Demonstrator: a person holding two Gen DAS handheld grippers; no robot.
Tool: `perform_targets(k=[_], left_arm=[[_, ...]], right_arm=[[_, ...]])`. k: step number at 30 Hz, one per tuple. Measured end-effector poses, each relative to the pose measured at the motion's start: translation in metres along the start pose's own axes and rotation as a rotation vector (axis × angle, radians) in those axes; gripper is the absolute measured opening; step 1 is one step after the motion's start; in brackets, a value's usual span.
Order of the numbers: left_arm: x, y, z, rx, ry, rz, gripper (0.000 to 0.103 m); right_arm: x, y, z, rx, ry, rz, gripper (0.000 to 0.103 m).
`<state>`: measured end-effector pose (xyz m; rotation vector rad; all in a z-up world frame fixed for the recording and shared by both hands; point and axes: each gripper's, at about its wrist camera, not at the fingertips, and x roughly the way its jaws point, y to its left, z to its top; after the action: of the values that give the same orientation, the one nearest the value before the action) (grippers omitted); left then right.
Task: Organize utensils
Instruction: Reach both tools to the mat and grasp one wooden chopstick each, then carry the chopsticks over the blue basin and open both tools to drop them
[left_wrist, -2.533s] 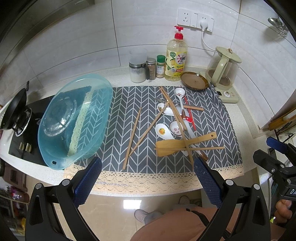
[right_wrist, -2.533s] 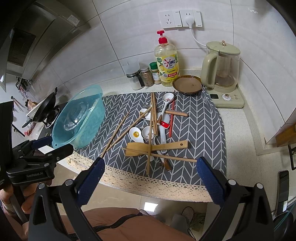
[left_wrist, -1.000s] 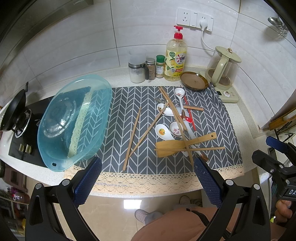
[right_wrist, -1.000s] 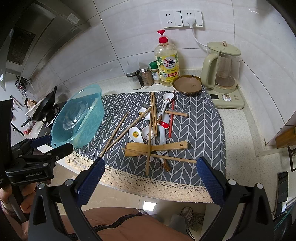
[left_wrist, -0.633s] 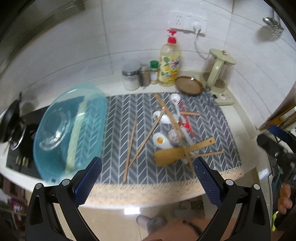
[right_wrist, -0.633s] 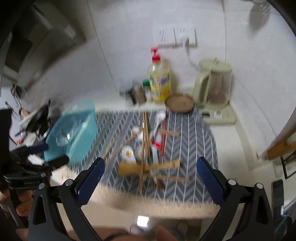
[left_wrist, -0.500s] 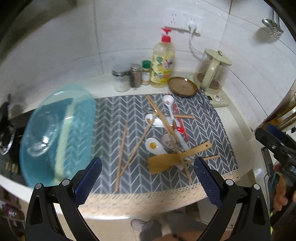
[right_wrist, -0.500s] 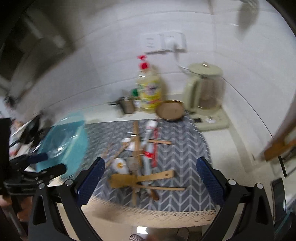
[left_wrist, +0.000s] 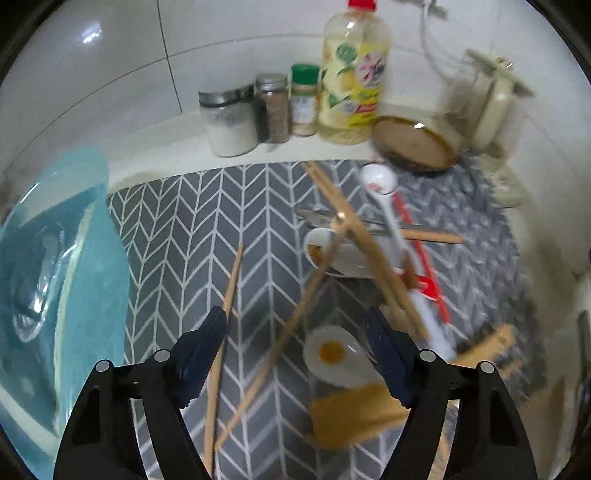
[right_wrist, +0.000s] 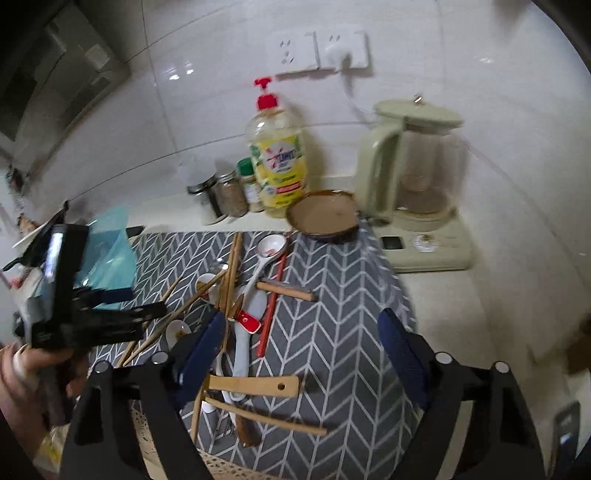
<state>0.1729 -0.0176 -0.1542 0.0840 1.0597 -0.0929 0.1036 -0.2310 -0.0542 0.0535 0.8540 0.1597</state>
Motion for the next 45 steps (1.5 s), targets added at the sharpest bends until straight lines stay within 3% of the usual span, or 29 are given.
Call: perform_targets(k=[2,8,11,14,16,19,25,27,32,37,39,42,45], left_arm=[[0.011,-0.001,0.002,0.031,0.013,0.019,0.074],[0.049,0.001,0.007,0.075,0.084,-0.002,0.052],[0.06,0.002,0.003,0.1,0.095,-0.034,0.041],[0.058,0.004,0.0,0.108,0.082,-0.079,0.014],[0.055,0.009,0.001,0.098,0.108,-0.109,0.008],[0.037,0.019,0.005,0.066,0.098,-0.179,0.008],[0.0,0.03,0.011,0.083,0.066,-0.226,0.008],[-0.011,0.036,0.013,0.071,0.061,-0.259,0.008],[-0.026,0.046,0.019,0.063,0.05,-0.282,0.008],[-0.038,0.057,0.019,0.049,0.037,-0.304,0.008],[-0.044,0.062,0.02,0.036,0.038,-0.327,0.008],[-0.06,0.071,0.021,0.012,0.031,-0.362,0.008],[-0.087,0.089,0.024,-0.016,-0.009,-0.395,0.008]], right_arm=[[0.019,-0.007,0.001,-0.018,0.029,0.02,0.08],[0.056,-0.007,-0.002,-0.03,0.112,0.072,0.059],[0.067,-0.001,-0.008,-0.015,0.138,0.095,0.059],[0.074,0.013,-0.015,0.004,0.178,0.121,0.052],[0.079,0.026,-0.02,0.018,0.204,0.153,0.043],[0.089,0.054,-0.032,0.024,0.241,0.176,0.04],[0.103,0.08,-0.043,0.035,0.254,0.188,0.034],[0.108,0.084,-0.041,0.032,0.252,0.182,0.027],[0.123,0.095,-0.04,0.029,0.253,0.168,0.025],[0.14,0.098,-0.039,0.047,0.264,0.148,0.008],[0.143,0.095,-0.039,0.07,0.288,0.14,0.008],[0.132,0.091,-0.035,0.143,0.292,0.151,0.008],[0.104,0.097,-0.017,0.206,0.238,0.2,0.008]])
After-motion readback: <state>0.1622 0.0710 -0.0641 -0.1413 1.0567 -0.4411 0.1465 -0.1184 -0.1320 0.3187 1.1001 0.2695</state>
